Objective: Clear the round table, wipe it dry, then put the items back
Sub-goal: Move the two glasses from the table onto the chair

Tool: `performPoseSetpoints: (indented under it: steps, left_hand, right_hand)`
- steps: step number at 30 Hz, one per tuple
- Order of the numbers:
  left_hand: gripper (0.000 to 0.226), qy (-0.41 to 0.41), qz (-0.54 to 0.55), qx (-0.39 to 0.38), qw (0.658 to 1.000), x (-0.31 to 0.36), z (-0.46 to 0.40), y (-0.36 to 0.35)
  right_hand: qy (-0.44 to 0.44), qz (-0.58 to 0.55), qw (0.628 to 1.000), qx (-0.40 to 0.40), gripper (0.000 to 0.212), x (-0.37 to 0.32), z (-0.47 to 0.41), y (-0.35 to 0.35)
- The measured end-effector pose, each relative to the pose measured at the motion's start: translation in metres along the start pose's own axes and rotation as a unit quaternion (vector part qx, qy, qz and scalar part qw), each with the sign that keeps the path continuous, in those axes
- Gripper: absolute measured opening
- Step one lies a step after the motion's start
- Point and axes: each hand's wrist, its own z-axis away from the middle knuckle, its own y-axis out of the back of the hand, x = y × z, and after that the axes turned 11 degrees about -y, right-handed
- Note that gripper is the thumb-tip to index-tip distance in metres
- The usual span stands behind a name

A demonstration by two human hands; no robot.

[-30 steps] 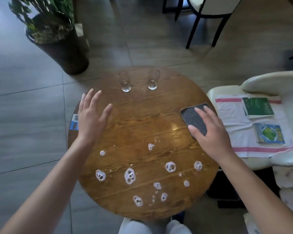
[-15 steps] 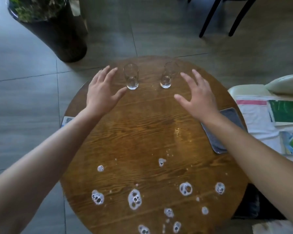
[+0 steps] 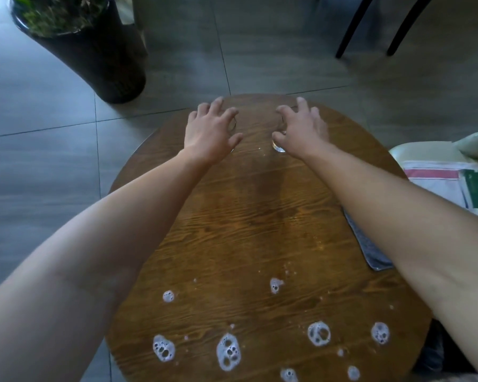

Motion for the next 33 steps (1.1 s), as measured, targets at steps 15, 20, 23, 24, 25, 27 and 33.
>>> performPoseSetpoints:
  steps: [15, 20, 23, 24, 25, 27, 33]
  left_hand:
    - [0.043, 0.084, 0.041, -0.003, 0.996, 0.013, 0.018, -0.015]
    - [0.039, 0.085, 0.065, 0.004, 0.994, 0.013, 0.021, -0.015]
    - [0.038, 0.088, 0.08, 0.006, 0.993, 0.014, 0.024, -0.013]
    - [0.038, 0.094, 0.091, 0.007, 0.991, 0.016, 0.028, -0.013]
    - [0.038, 0.103, 0.109, 0.009, 0.989, 0.016, 0.031, -0.013]
    - [0.039, 0.123, 0.165, 0.016, 0.978, 0.026, 0.051, -0.015]
    - [0.038, 0.113, 0.266, 0.095, 0.952, 0.065, 0.114, -0.011]
  right_hand:
    - [-0.032, 0.004, 0.999, -0.01, 0.054, -0.008, -0.013, -0.021]
    - [-0.026, -0.029, 0.999, 0.014, 0.04, 0.0, -0.006, -0.022]
    - [-0.043, -0.094, 0.994, 0.017, 0.036, 0.013, 0.004, -0.024]
    - [-0.054, -0.133, 0.99, 0.015, 0.036, 0.021, 0.01, -0.026]
    - [-0.069, -0.177, 0.982, 0.006, 0.037, 0.025, 0.014, -0.029]
    - [-0.09, -0.271, 0.958, -0.019, 0.037, 0.044, 0.035, -0.035]
    - [-0.1, -0.422, 0.9, -0.055, 0.039, 0.084, 0.105, -0.025]
